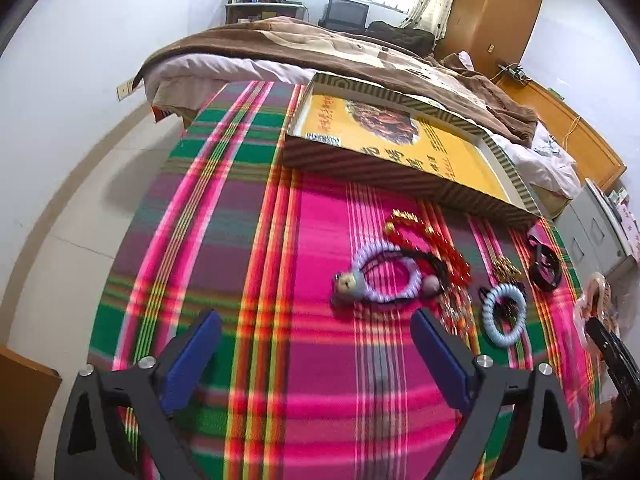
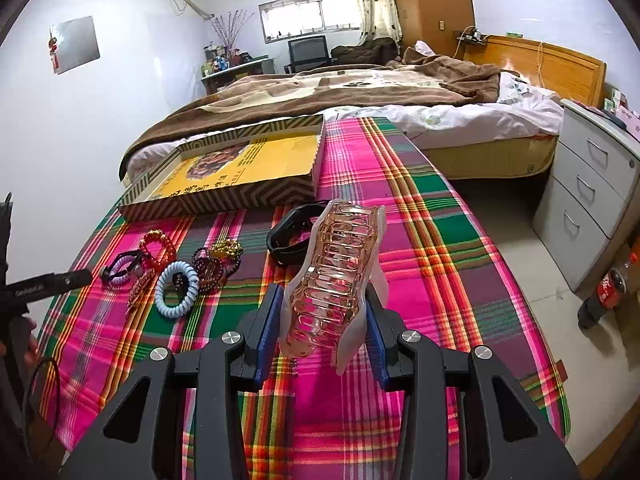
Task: Organize jewelry
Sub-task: 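Close the left gripper on the black bear-bead hair tie while the right gripper lifts the claw clip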
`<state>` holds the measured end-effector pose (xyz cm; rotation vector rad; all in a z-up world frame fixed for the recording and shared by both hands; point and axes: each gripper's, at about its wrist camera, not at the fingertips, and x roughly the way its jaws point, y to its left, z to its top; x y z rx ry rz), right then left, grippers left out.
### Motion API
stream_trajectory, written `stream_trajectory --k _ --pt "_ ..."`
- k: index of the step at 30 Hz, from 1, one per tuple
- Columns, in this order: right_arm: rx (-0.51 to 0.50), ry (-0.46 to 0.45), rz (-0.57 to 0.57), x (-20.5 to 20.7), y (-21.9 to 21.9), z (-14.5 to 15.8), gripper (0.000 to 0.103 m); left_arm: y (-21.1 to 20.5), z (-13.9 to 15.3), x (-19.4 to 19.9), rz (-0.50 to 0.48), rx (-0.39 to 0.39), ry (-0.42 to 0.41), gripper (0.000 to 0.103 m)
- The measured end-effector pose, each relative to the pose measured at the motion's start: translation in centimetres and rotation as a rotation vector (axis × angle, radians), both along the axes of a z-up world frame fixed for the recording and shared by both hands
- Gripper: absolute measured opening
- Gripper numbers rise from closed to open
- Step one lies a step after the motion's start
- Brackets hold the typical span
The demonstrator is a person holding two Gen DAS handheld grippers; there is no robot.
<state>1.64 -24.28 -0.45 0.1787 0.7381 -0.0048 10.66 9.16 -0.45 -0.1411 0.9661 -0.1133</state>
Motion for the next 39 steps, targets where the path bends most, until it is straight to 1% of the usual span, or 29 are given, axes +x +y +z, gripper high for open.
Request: stream_trajectory --k 2,6,7,12,15,16,17,18,20,24,26,27,29,31,34,39 --pt "-0.003 -0.007 0.011 0.1 0.1 0.0 0.04 0.0 -0.4 0.7 -0.003 -0.012 0.014 0.089" --pt "-0.015 -0.02 0.029 0.1 0.1 -0.1 0.039 -0.3 -0.9 1.3 0.018 -0.002 0.037 0.084" --pt "-0.012 -0.02 0.032 0.1 0.0 -0.1 0.039 -0.4 -1.1 1.4 0.029 0.006 0.046 0.079" --pt "-0.009 -0.018 0.035 0.4 -0.2 -0.2 0.04 -0.9 -1.1 1.9 0.042 -0.007 0.034 0.077" --pt "-0.007 -0.017 0.038 0.5 -0.2 -0.3 0.04 -0.9 -1.2 2.2 0.047 -0.022 0.034 0.073" --pt "-0.006 -0.017 0.038 0.4 -0.2 -0.3 0.04 -1.1 -1.2 2.3 0.041 -0.013 0.031 0.07" --pt "-0.006 -0.016 0.039 0.5 -0.2 -0.3 0.04 -1.3 -1.2 2.3 0.036 -0.006 0.028 0.064" --pt "-0.005 -0.016 0.039 0.5 -0.2 -0.3 0.04 -1.5 -1.2 2.4 0.03 -0.002 0.027 0.062" --pt "-0.002 -0.014 0.04 0.6 -0.2 -0.4 0.04 -1.7 -1.2 2.4 0.022 -0.002 0.02 0.053" --pt "0.0 -0.009 0.044 0.7 -0.2 -0.6 0.04 -2.0 -1.2 2.2 0.017 -0.012 0.01 0.045" --pt "-0.001 -0.01 0.045 0.7 -0.1 -0.6 0.039 -2.3 -1.2 2.2 0.006 -0.012 0.008 0.035" --pt "0.0 -0.01 0.044 0.7 -0.1 -0.6 0.04 -2.5 -1.2 2.2 -0.003 -0.013 0.007 0.033" --pt "-0.002 -0.011 0.044 0.7 -0.1 -0.6 0.04 -2.8 -1.2 2.2 -0.014 -0.018 0.007 0.024" --pt "-0.003 -0.011 0.043 0.7 -0.1 -0.5 0.04 -3.0 -1.1 2.1 -0.021 -0.023 0.003 0.019" --pt "-0.004 -0.012 0.042 0.7 0.0 -0.5 0.04 -3.2 -0.8 1.9 -0.021 -0.001 -0.009 0.017" --pt "-0.003 -0.015 0.045 0.6 0.0 -0.4 0.039 -3.0 0.2 1.4 -0.023 -0.016 -0.043 0.015"
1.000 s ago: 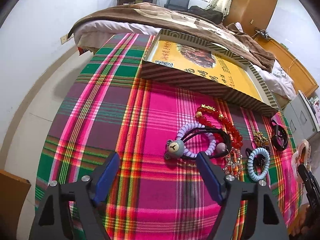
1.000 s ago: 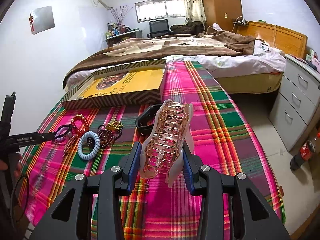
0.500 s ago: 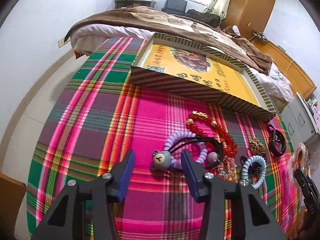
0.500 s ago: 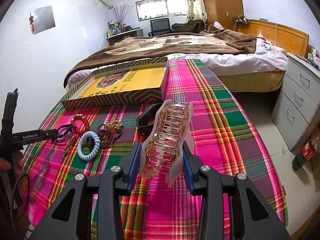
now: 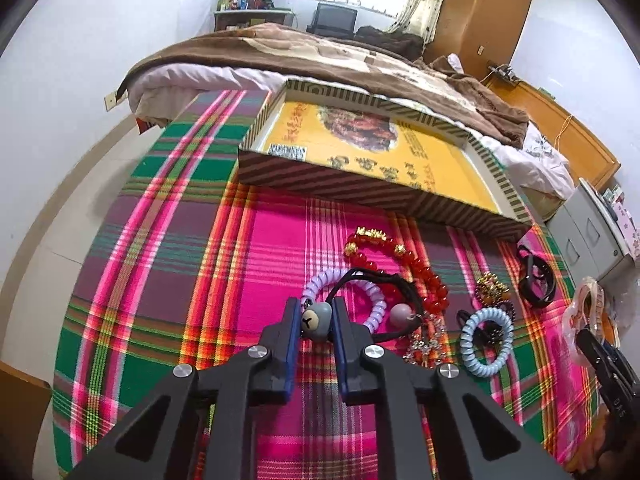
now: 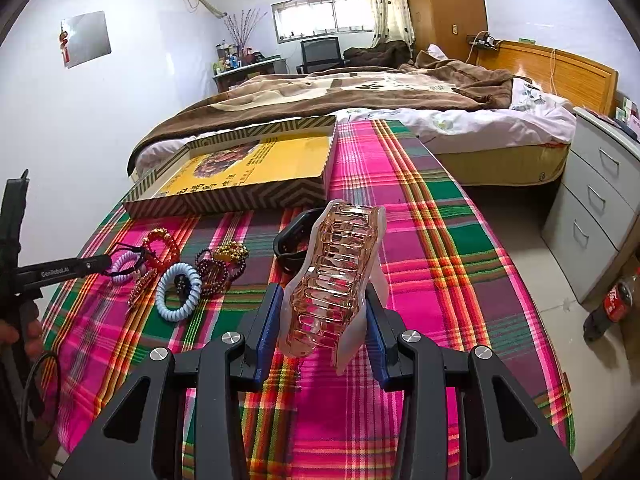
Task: Organize jewelry
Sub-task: 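Close the left gripper on the black bear-bead hair tie while the right gripper lifts the claw clip, then carry both held items into the yellow box and open both grippers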
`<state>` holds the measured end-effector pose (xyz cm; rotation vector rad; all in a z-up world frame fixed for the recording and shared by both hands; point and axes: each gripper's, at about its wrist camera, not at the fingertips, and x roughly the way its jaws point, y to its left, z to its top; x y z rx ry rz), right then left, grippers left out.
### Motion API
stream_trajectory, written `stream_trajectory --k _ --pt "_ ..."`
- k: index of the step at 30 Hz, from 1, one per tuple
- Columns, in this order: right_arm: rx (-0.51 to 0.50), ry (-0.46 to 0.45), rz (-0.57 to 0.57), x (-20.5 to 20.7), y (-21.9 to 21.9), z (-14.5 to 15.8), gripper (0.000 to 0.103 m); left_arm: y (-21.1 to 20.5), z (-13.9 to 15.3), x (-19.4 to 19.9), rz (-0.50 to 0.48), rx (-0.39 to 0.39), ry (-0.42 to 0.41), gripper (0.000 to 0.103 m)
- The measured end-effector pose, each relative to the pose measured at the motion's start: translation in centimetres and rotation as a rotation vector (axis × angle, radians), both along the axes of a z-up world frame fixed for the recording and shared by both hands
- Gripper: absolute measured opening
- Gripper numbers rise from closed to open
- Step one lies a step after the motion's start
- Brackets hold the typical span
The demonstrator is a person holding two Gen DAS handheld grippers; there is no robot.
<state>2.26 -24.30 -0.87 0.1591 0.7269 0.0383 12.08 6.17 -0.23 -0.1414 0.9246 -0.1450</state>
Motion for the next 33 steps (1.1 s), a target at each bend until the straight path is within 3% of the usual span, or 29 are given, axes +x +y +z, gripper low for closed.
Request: stream_trajectory --k 18,33 --pt "-0.008 -0.091 0.036 1.5 0.2 3.8 0.039 -0.7 5.9 -1.1 -0.062 -0.052 -0.144 0.015" --pt "-0.011 -0.1 0.138 7.9 1.2 6.4 0.039 -1.5 9.4 2.7 -0.108 -0.075 -0.209 0.015"
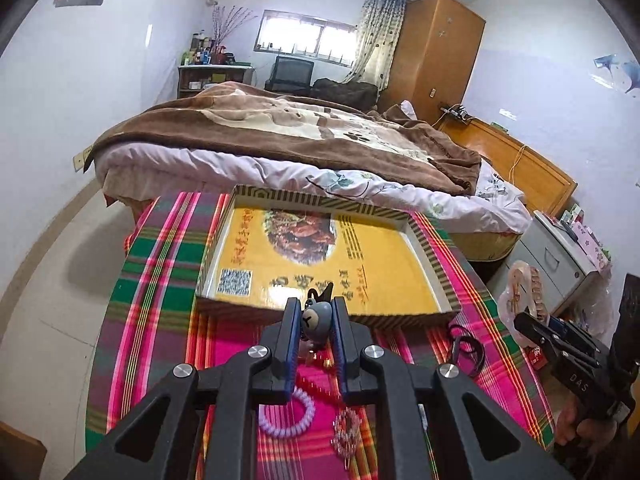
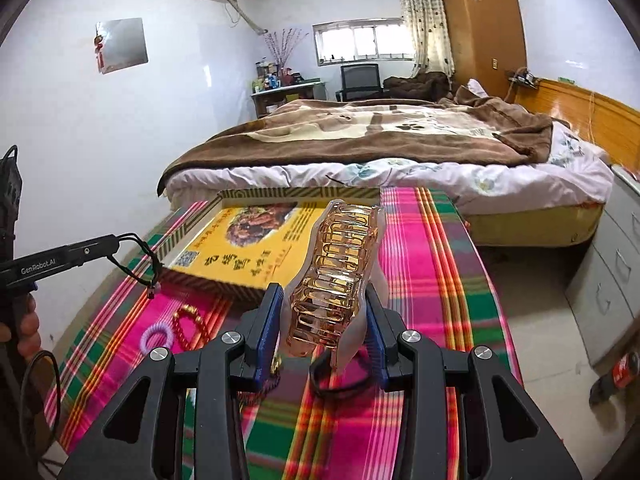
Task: Organize jewelry
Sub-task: 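Carry both held items into the yellow box and open both grippers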
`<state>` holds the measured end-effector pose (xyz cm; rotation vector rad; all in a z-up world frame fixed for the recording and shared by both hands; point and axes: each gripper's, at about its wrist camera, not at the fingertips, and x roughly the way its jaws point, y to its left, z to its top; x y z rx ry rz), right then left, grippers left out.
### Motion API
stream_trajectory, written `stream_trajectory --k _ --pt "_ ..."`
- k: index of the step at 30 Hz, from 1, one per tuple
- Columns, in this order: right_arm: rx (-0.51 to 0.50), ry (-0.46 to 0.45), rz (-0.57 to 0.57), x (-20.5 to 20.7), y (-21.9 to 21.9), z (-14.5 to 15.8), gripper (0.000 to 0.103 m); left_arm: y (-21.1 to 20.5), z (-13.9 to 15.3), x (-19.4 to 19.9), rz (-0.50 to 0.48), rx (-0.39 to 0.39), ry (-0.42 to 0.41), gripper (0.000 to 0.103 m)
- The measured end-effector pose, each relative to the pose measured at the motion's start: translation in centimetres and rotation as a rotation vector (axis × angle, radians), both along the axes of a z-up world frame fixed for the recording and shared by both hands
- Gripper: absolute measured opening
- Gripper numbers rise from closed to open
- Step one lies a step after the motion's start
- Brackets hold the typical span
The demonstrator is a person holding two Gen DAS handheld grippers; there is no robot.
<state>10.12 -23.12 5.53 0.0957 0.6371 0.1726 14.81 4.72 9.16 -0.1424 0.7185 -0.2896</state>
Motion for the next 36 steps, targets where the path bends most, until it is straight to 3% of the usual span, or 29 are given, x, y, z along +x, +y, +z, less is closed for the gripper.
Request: stream_trajectory --k 10,20,36 --pt "-0.053 0.057 0.044 6.5 0.9 -0.9 0.039 -0.7 -0.6 5.9 -0.022 -0.006 0.013 0.015" --pt "-0.109 0.142 0.07 11.6 2.2 -3.6 0.04 -1.6 -4.1 12.3 -0.029 0.008 0.097 0.015" --pt "-0.222 0.221 0.106 15.2 5.0 -6.7 0.04 -0.6 -7.6 15.3 0.043 0.116 0.157 0.015"
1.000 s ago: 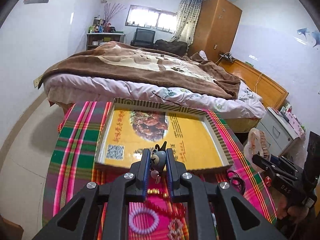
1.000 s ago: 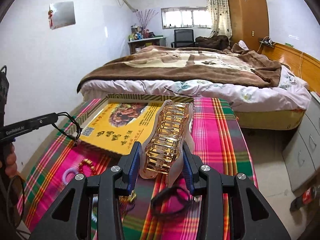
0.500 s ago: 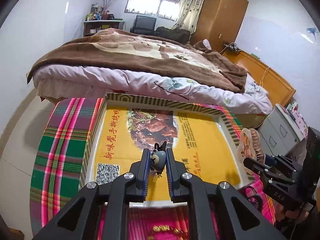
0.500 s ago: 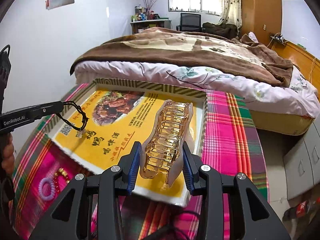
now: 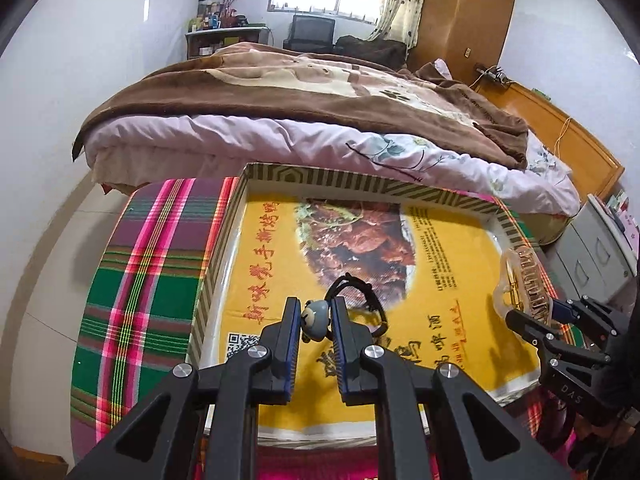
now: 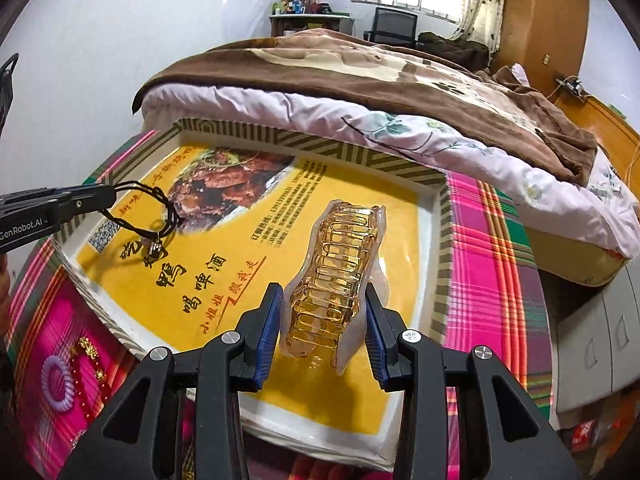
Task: Organize jewelry
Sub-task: 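Carry both held items into the yellow box and open both grippers, then close the right gripper on the light blue coil hair tie while the left gripper approaches the lavender one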
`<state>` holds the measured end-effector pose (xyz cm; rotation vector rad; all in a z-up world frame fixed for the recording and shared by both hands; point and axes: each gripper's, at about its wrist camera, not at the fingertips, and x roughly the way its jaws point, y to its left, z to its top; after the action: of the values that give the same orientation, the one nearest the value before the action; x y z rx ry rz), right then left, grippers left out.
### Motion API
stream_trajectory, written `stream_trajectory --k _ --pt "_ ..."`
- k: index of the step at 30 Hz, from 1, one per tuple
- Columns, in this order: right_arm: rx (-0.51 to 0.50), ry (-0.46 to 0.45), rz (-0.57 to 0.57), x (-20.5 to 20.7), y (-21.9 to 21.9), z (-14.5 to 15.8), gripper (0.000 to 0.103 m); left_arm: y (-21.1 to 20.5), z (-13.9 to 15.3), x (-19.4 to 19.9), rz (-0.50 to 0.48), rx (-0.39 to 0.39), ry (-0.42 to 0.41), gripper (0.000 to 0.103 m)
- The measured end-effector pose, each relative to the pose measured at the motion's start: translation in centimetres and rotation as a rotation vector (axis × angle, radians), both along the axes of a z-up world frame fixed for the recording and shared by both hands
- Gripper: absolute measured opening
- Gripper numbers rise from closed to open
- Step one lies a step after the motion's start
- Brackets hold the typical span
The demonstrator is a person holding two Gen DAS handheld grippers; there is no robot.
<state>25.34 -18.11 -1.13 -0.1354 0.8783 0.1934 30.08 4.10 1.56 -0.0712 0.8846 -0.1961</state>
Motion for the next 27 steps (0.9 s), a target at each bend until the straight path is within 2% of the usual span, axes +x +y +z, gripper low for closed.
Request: stream_trajectory --k 4,6,8,12,14,16,17,19,25,27 --pt "-0.03 -0.011 0.011 0.2 1.0 -0.2 0.04 0.3 -0.4 0.1 0.021 0.021 0.007 0.015" --pt "-0.035 -0.016 0.023 0.2 1.4 -0.1 0.04 0.3 -0.4 0.0 0.022 0.028 0.007 0.019" --pt "-0.041 -0.02 0.026 0.2 1.7 0.0 0.04 0.6 -0.6 0.1 0.032 0.023 0.016 0.031" --pt "-0.038 -0.025 0.019 0.2 1.9 0.0 0.04 0.8 -0.7 0.0 0.04 0.019 0.02 0.043" --pt "-0.025 -0.017 0.019 0.3 1.9 -0.1 0.045 1.0 -0.7 -0.1 0.043 0.017 0.022 0.046" --pt "-0.009 -0.016 0.016 0.2 1.9 0.0 0.056 1.1 -0.6 -0.3 0.05 0.02 0.023 0.049" --pt "0.0 -0.018 0.017 0.2 1.9 0.1 0.057 1.1 -0.5 -0.5 0.051 0.018 0.019 0.055" --pt "0.012 -0.028 0.014 -0.1 1.9 0.3 0.057 1.2 -0.2 -0.8 0.054 0.014 0.013 0.062" --pt "0.046 -0.065 0.019 -1.3 1.9 1.6 0.058 1.0 0.8 -2.2 0.05 0.013 0.0 0.062" --pt "0.057 -0.074 0.017 -1.8 1.8 2.0 0.058 0.9 1.3 -3.0 0.045 0.012 -0.007 0.066"
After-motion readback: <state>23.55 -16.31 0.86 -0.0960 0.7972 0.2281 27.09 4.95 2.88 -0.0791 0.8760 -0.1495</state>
